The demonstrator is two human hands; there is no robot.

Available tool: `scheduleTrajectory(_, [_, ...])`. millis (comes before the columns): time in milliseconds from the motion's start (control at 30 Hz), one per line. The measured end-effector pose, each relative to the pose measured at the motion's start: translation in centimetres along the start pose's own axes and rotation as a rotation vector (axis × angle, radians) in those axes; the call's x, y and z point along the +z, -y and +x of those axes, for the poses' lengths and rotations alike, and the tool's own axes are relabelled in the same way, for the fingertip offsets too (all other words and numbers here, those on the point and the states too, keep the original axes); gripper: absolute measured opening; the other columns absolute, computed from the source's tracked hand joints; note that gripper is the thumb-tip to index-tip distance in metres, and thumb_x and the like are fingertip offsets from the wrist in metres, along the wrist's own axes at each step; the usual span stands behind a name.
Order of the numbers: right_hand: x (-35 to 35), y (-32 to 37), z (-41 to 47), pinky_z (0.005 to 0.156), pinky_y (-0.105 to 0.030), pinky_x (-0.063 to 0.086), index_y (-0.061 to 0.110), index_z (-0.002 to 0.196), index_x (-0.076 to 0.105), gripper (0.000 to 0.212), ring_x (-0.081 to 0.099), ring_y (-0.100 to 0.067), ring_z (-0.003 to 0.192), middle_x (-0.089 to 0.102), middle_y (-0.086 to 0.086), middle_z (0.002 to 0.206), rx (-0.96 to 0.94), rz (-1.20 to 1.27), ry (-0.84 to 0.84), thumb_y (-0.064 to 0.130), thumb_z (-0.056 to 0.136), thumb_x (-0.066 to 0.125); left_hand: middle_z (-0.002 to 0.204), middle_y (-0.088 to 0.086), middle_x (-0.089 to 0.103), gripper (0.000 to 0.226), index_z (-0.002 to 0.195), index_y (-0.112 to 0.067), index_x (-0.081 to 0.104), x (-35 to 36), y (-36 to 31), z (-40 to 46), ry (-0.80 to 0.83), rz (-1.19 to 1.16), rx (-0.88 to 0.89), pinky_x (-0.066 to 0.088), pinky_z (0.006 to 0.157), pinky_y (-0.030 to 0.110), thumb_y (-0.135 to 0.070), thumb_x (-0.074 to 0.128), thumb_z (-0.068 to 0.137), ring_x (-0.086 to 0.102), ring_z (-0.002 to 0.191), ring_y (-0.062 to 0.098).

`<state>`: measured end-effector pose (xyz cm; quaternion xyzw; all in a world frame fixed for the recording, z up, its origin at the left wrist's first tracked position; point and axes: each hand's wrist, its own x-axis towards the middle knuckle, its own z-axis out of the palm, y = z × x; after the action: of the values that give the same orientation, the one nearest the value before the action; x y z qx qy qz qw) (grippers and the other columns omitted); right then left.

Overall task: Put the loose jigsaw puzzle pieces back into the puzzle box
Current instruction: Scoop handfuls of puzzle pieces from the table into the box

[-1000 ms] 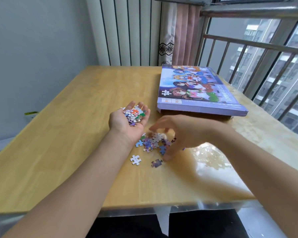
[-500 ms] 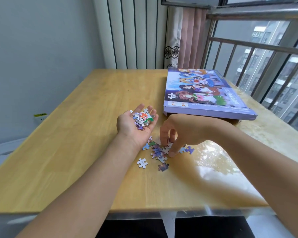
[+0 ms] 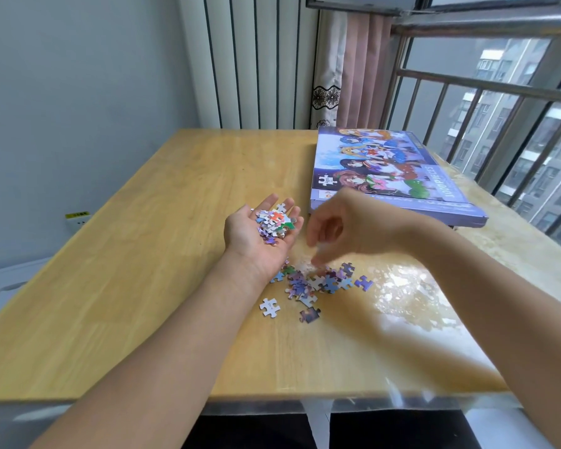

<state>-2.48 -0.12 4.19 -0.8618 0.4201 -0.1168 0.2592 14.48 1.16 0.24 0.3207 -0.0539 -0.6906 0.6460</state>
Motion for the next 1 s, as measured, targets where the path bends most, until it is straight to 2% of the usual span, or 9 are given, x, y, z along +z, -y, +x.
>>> scheduleTrajectory(133, [-1.1, 1.7, 2.9, 0.065, -0.030, 0.049, 0.015, 0.087, 0.077, 0.017, 0.060, -0.010, 0.069, 0.073, -0.013, 0.085, -0.082, 0.204, -0.225, 0.016, 0.074, 0.088, 0.121, 0.025, 0.066, 0.053, 0.120, 0.000, 0.064, 0.0, 0.1, -0.3, 0.003, 0.013, -0.023, 0.048, 0.105, 0.049, -0.035, 0.025, 0.108, 0.064, 0.114, 0.036])
scheduleTrajectory(233, [0.1, 3.4, 4.7, 0.070, -0.021, 0.055, 0.016, 0.101, 0.075, 0.032, 0.069, -0.009, 0.081, 0.073, -0.002, 0.097, -0.140, 0.121, -0.204, 0.022, 0.073, 0.091, 0.099, 0.024, 0.071, 0.048, 0.101, 0.004, 0.067, 0.0, 0.2, -0.7, -0.004, -0.005, -0.038, 0.051, 0.100, 0.050, -0.029, 0.032, 0.108, 0.067, 0.100, 0.037])
scheduleTrajectory(333, [-0.1, 3.8, 3.8, 0.073, -0.017, 0.055, 0.014, 0.106, 0.075, 0.032, 0.071, -0.012, 0.086, 0.074, 0.002, 0.100, -0.213, 0.094, -0.341, 0.022, 0.077, 0.088, 0.103, 0.025, 0.066, 0.038, 0.102, 0.002, 0.063, -0.1, -0.1, -0.3, -0.039, -0.032, -0.013, 0.054, 0.095, 0.049, -0.020, 0.032, 0.106, 0.066, 0.097, 0.037])
scheduleTrajectory(400, [-0.8, 3.4, 2.0, 0.073, -0.021, 0.054, 0.015, 0.103, 0.076, 0.029, 0.071, -0.014, 0.084, 0.074, 0.004, 0.093, -0.152, -0.089, -0.269, 0.024, 0.077, 0.087, 0.109, 0.023, 0.066, 0.039, 0.112, -0.003, 0.063, -0.2, -0.5, 0.2, -0.046, -0.061, 0.015, 0.053, 0.098, 0.046, -0.020, 0.028, 0.106, 0.066, 0.096, 0.034])
scheduleTrajectory(500, [-0.6, 1.5, -0.7, 0.082, -0.033, 0.053, 0.015, 0.114, 0.072, 0.047, 0.066, -0.021, 0.091, 0.071, 0.001, 0.096, 0.066, -0.367, 0.014, 0.037, 0.075, 0.087, 0.106, 0.022, 0.063, 0.042, 0.115, -0.004, 0.061, -0.3, -0.7, 0.6, -0.047, -0.108, 0.037, 0.055, 0.091, 0.043, -0.022, 0.025, 0.105, 0.063, 0.086, 0.032])
scheduleTrajectory(600, [-0.1, -0.8, -3.0, 0.082, -0.033, 0.051, 0.023, 0.127, 0.064, 0.064, 0.060, -0.018, 0.094, 0.061, 0.010, 0.102, 0.213, -0.421, 0.088, 0.048, 0.073, 0.086, 0.104, 0.022, 0.064, 0.044, 0.115, -0.003, 0.062, -0.3, -0.6, 0.6, -0.044, -0.099, 0.036, 0.057, 0.081, 0.043, -0.025, 0.025, 0.106, 0.064, 0.084, 0.031])
scheduleTrajectory(700, [0.1, -2.0, -4.3, 0.081, -0.034, 0.055, 0.025, 0.113, 0.073, 0.050, 0.065, -0.012, 0.090, 0.067, 0.009, 0.101, 0.223, -0.313, 0.081, 0.043, 0.069, 0.090, 0.102, 0.022, 0.064, 0.047, 0.121, -0.003, 0.062, -0.3, -0.3, 0.6, -0.031, -0.093, 0.034, 0.057, 0.080, 0.042, -0.028, 0.024, 0.107, 0.064, 0.085, 0.031])
scheduleTrajectory(800, [0.1, -2.5, -4.5, 0.066, -0.024, 0.054, 0.027, 0.092, 0.077, 0.031, 0.069, -0.007, 0.081, 0.072, 0.010, 0.087, 0.213, -0.197, 0.027, 0.031, 0.066, 0.094, 0.102, 0.022, 0.064, 0.049, 0.126, -0.002, 0.061, -0.2, -0.2, 0.5, -0.018, -0.075, 0.019, 0.057, 0.082, 0.043, -0.030, 0.025, 0.107, 0.064, 0.086, 0.032])
scheduleTrajectory(1000, [-0.2, -2.7, -4.2, 0.059, -0.012, 0.049, 0.024, 0.085, 0.079, 0.021, 0.068, -0.007, 0.076, 0.074, 0.010, 0.078, 0.219, -0.195, 0.044, 0.025, 0.069, 0.092, 0.102, 0.023, 0.065, 0.050, 0.126, 0.000, 0.062, -0.1, -0.1, 0.2, -0.003, -0.041, 0.009, 0.057, 0.087, 0.044, -0.030, 0.026, 0.108, 0.066, 0.088, 0.033])
